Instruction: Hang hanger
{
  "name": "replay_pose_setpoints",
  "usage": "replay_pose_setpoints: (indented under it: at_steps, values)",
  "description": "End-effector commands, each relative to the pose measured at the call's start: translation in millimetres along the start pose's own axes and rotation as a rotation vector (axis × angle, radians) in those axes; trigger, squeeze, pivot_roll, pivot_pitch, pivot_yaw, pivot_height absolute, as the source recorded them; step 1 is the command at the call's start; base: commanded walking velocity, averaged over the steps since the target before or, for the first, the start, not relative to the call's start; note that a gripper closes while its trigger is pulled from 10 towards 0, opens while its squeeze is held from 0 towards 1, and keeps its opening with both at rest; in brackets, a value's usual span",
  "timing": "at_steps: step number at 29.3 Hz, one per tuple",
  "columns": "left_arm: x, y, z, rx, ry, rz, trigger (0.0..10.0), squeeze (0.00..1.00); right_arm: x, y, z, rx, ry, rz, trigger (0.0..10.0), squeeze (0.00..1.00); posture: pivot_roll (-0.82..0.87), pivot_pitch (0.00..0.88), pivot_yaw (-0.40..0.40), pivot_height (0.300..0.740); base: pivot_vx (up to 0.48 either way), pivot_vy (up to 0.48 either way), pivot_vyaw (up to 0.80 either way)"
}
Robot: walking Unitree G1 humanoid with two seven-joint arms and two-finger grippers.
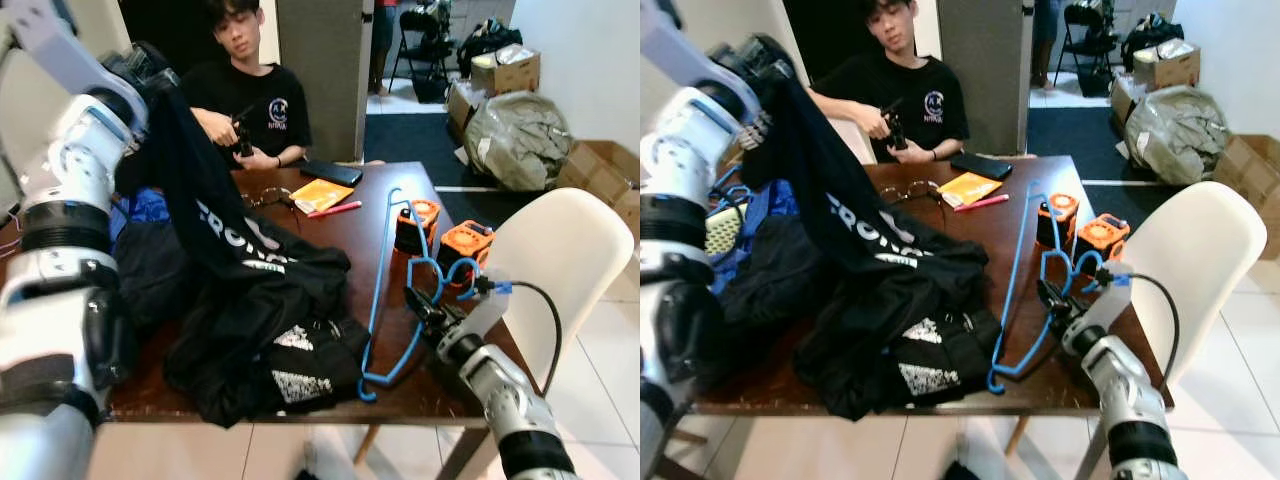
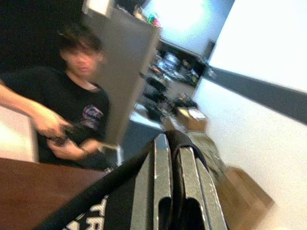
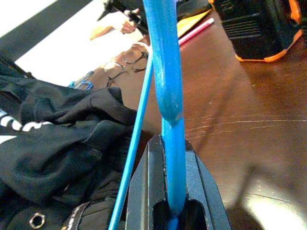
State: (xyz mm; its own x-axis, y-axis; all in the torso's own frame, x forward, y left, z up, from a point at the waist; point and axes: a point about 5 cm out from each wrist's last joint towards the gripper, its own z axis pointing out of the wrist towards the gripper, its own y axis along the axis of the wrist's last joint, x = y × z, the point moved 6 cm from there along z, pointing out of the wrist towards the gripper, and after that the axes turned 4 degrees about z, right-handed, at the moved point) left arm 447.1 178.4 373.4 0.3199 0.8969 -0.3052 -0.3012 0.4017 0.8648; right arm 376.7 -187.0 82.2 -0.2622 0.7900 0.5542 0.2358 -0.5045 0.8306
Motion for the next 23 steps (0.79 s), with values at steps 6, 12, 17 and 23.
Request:
replay_pose_setpoints:
  at_steps: [6, 12, 17, 23]
  values:
    - [-134.5, -63.9, -39.5, 0.213, -0.534, -0.080, 2.5, 0.00, -7.1, -15.1, -3.8, 0.064, -0.029, -0.005, 10.0, 0.00, -0.03, 0.000, 0.050, 0.740, 0.000, 0.000, 0.00]
    - [-159.6, -86.8, -58.0, 0.307, -0.592, -0.133, 0.0, 0.00, -7.8, -14.9, -4.2, 0.064, -0.031, -0.005, 10.0, 0.00, -0.04, 0.000, 0.050, 0.740, 0.000, 0.000, 0.00]
    - [-155.9, -77.5, -56.2, 0.270, -0.588, -0.117, 0.0, 0.00, -8.1, -14.8, -4.4, 0.063, -0.031, -0.002, 10.0, 0.00, -0.04, 0.000, 0.050, 0.740, 0.000, 0.000, 0.00]
    - [-179.5, -20.1, -61.8, 0.055, -0.770, -0.029, 0.0, 0.00, -8.6, -14.2, -4.1, 0.060, -0.030, 0.003, 10.0, 0.00, -0.03, 0.000, 0.052, 0.740, 0.000, 0.000, 0.00]
